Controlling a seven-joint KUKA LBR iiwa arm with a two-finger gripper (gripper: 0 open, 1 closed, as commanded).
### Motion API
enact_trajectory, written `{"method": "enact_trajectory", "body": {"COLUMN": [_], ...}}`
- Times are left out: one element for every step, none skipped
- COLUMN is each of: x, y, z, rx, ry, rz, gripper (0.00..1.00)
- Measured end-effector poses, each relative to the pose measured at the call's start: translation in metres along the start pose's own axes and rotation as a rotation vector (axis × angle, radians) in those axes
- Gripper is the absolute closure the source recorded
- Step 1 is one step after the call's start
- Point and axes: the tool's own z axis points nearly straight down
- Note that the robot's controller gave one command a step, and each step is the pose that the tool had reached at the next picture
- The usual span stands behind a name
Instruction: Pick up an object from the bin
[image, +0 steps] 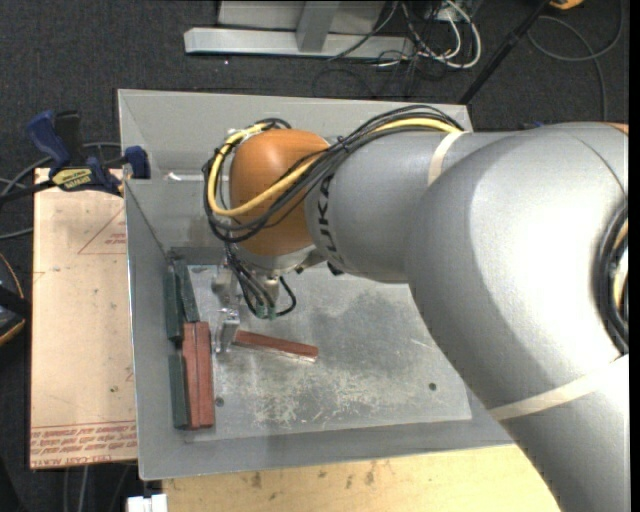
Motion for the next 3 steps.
{"method": "enact_trajectory", "body": {"x": [-0.001, 0.015, 0.008], "y": [0.000, -0.031, -0.029], "z": [-0.001, -0.019, 0.000], "rx": [-0.001, 0.002, 0.001], "ry": [-0.002, 0.005, 0.001], "rz": [0.005, 0.059, 0.154], "gripper": [0.00, 0.00, 0.00]}}
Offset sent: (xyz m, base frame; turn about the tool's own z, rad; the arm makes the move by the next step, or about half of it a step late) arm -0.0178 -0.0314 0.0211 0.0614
